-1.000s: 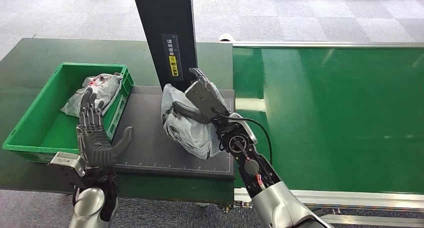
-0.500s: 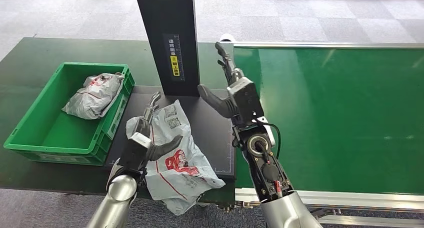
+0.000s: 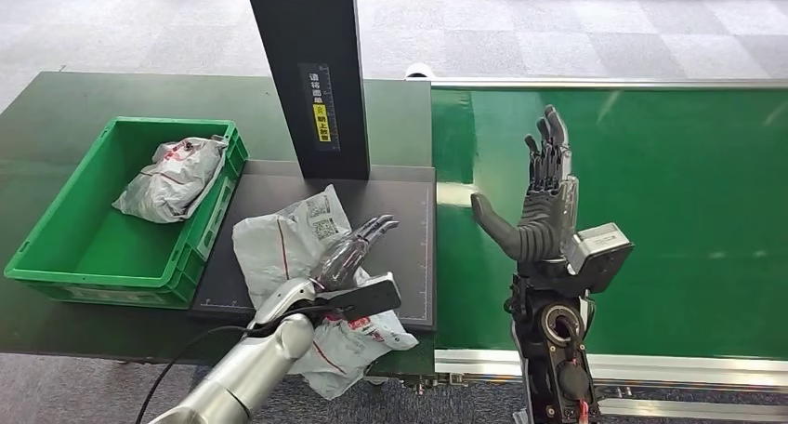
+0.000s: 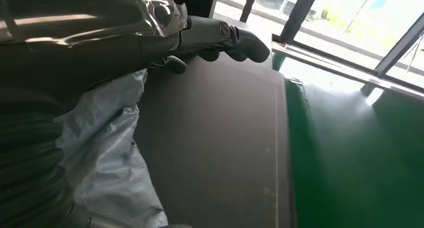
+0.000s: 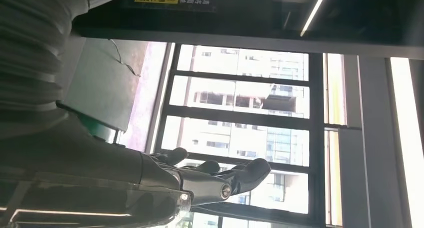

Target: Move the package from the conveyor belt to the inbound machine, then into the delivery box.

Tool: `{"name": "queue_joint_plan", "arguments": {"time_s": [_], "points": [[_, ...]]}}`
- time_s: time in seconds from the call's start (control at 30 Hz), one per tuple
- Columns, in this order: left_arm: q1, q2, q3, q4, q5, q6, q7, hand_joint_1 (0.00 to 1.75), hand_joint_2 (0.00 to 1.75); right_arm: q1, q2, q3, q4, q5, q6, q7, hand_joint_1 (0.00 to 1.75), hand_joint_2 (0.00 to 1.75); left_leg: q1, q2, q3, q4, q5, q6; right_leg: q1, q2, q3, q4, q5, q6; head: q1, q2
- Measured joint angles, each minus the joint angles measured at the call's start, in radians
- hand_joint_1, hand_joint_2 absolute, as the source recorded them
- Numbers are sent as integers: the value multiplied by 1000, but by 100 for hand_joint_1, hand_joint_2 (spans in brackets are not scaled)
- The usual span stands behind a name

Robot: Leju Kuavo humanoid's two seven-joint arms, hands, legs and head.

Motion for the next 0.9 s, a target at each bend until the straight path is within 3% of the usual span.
{"name": "queue_joint_plan", "arguments": {"time_s": [0.2,0.5,0.7,0.9], "points": [[-19,13,21,47,44,68,-56,0,175,35,-3,-24,-29,16,10,-2,0,175,0,0,0,0,0,0,0,0,0,0,0,0,0,0],[45,60,157,-236,156,33,-93,0,175,62,-11,-48,-50,20,12,-4,0,175,0,0,0,0,0,0,0,0,0,0,0,0,0,0],[79,79,199,-376,185,64,-113,0,175,66,-16,-52,-54,16,10,-8,0,175,0,0,0,0,0,0,0,0,0,0,0,0,0,0],[105,116,216,-481,146,19,-78,0,175,73,-20,-58,-66,14,10,-9,0,175,0,0,0,0,0,0,0,0,0,0,0,0,0,0]]}}
